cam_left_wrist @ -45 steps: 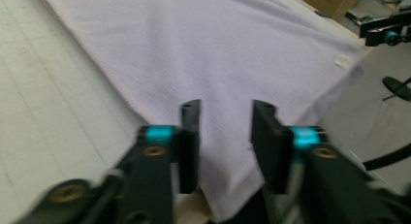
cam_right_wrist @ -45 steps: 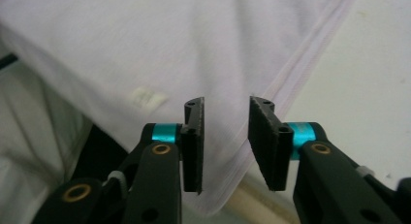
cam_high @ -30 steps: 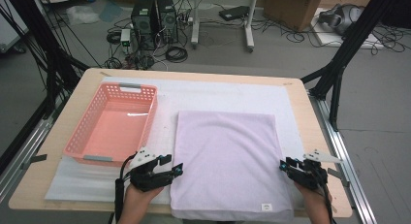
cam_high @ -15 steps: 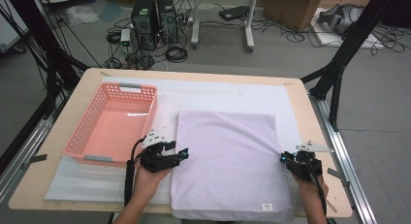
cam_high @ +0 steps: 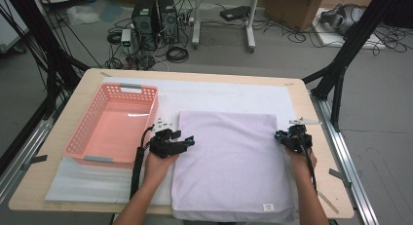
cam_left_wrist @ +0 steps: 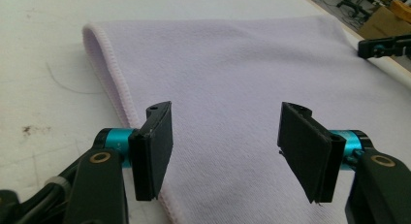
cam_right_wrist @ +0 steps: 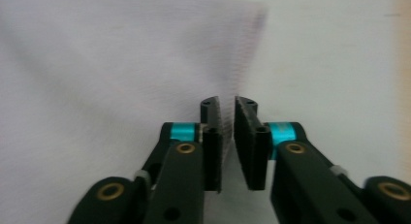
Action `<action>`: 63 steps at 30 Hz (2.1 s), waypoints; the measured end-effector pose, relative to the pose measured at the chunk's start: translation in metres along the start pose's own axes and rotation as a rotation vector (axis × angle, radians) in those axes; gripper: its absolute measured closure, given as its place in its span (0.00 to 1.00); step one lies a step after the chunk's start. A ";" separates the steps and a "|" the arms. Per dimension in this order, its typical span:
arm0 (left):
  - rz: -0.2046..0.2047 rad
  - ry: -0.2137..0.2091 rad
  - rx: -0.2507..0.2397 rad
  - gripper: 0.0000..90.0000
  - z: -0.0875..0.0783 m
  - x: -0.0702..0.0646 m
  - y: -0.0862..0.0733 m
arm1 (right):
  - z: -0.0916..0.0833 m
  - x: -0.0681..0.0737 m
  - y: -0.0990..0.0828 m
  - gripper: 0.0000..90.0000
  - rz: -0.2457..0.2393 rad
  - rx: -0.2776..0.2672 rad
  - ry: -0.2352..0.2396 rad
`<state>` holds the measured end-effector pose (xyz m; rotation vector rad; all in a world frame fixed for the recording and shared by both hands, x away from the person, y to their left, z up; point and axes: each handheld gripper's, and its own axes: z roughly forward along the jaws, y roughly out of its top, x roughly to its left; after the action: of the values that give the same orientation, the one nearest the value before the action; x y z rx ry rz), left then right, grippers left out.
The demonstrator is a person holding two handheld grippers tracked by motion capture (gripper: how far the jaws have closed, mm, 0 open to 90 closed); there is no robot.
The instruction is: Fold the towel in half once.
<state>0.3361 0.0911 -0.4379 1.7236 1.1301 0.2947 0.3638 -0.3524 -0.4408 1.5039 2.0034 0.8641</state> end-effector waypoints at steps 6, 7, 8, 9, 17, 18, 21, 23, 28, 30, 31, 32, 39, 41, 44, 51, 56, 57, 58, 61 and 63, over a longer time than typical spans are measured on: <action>-0.011 0.038 0.000 0.40 0.010 0.007 0.006 | -0.005 -0.014 -0.003 0.75 0.112 -0.028 0.015; -0.015 0.047 0.002 0.40 0.012 0.009 0.006 | -0.007 -0.015 -0.003 0.74 0.112 -0.042 0.030; -0.018 0.062 0.008 0.40 0.014 0.011 0.005 | -0.008 -0.015 -0.003 0.73 0.108 -0.054 0.046; -0.019 0.086 0.016 0.40 0.017 0.013 0.004 | -0.009 -0.014 -0.002 0.72 0.103 -0.060 0.058; 0.003 0.193 0.071 0.41 0.024 0.017 0.005 | -0.004 -0.005 -0.001 0.65 0.061 -0.037 0.119; -0.004 0.200 0.077 0.41 0.025 0.018 0.004 | -0.005 -0.004 -0.001 0.65 0.064 -0.038 0.128; -0.001 0.199 0.090 0.41 0.026 0.018 0.004 | -0.008 -0.003 -0.002 0.65 0.047 -0.047 0.141; 0.016 0.185 0.097 0.45 0.026 0.017 0.004 | -0.009 -0.003 -0.004 0.65 0.045 -0.044 0.146; 0.049 0.148 0.125 0.65 0.023 0.015 0.003 | -0.011 -0.002 -0.011 0.65 0.031 -0.033 0.166; 0.064 0.147 0.132 0.72 0.023 0.014 0.003 | -0.011 -0.003 -0.013 0.65 0.023 -0.026 0.170; 0.069 0.143 0.130 0.76 0.023 0.014 0.003 | -0.011 -0.003 -0.015 0.64 0.025 -0.022 0.172; 0.067 0.137 0.129 0.79 0.024 0.014 0.003 | -0.010 -0.002 -0.015 0.63 0.024 -0.016 0.174; 0.018 0.098 0.131 0.94 0.024 0.016 0.003 | -0.008 -0.001 -0.015 0.66 0.024 -0.010 0.170; 0.013 0.108 0.122 0.94 0.025 0.014 0.003 | -0.009 0.000 -0.015 0.78 0.021 -0.001 0.152; -0.001 0.124 0.089 0.95 0.026 0.013 0.004 | -0.009 -0.001 -0.011 0.95 0.026 0.022 0.192; -0.015 0.146 0.005 0.95 0.024 0.013 0.022 | -0.011 0.000 0.001 0.96 0.018 -0.053 0.165; -0.027 0.165 -0.062 0.95 0.021 0.015 0.043 | -0.016 0.000 0.022 0.96 0.020 -0.140 0.134; -0.023 0.167 -0.078 0.95 0.020 0.015 0.046 | -0.017 0.000 0.027 0.96 0.014 -0.163 0.131; -0.021 0.167 -0.090 0.95 0.019 0.016 0.050 | -0.019 0.001 0.032 0.96 0.017 -0.183 0.130; -0.034 0.169 -0.118 0.95 0.019 0.021 0.061 | -0.019 0.000 0.045 0.96 0.019 -0.220 0.120; -0.059 0.168 -0.135 0.95 0.022 0.026 0.067 | -0.014 -0.002 0.052 0.96 0.030 -0.232 0.117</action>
<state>0.4006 0.0950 -0.3995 1.5667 1.2514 0.4752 0.3887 -0.3467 -0.3928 1.3841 1.8881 1.1775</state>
